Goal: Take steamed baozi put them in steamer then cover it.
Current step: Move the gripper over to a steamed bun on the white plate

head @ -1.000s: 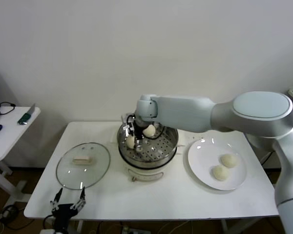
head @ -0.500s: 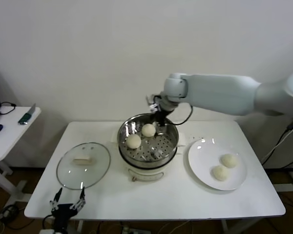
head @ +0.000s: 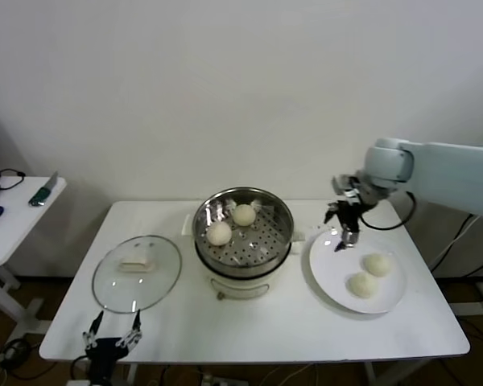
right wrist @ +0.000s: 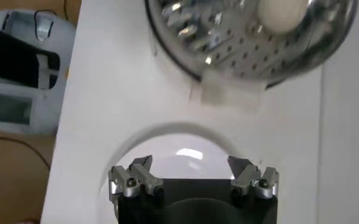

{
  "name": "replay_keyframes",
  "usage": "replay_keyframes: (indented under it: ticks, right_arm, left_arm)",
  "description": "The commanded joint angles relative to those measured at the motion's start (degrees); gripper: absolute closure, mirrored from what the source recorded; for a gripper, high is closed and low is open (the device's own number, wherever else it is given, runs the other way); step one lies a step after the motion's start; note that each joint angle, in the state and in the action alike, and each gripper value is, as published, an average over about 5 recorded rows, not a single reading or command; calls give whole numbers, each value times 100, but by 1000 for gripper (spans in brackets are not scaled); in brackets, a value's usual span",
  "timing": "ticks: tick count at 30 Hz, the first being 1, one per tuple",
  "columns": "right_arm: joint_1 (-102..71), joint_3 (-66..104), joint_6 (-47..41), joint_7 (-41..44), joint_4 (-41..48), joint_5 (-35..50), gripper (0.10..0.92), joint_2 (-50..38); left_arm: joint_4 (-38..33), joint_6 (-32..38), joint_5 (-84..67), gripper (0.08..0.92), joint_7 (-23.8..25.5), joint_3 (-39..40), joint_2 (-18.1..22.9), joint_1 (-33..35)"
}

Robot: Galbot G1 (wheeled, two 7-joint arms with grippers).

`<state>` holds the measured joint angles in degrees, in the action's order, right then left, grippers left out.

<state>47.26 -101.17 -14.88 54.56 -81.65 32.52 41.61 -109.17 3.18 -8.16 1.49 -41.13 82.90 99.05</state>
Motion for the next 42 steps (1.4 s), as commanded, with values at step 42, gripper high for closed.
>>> replay_keyframes:
  ticks: [42]
  right_arm:
    - [-3737, 2900, -193, -384, 974, -2289, 239, -553]
  left_arm:
    - [-30, 68, 83, 177, -13, -72, 101, 94]
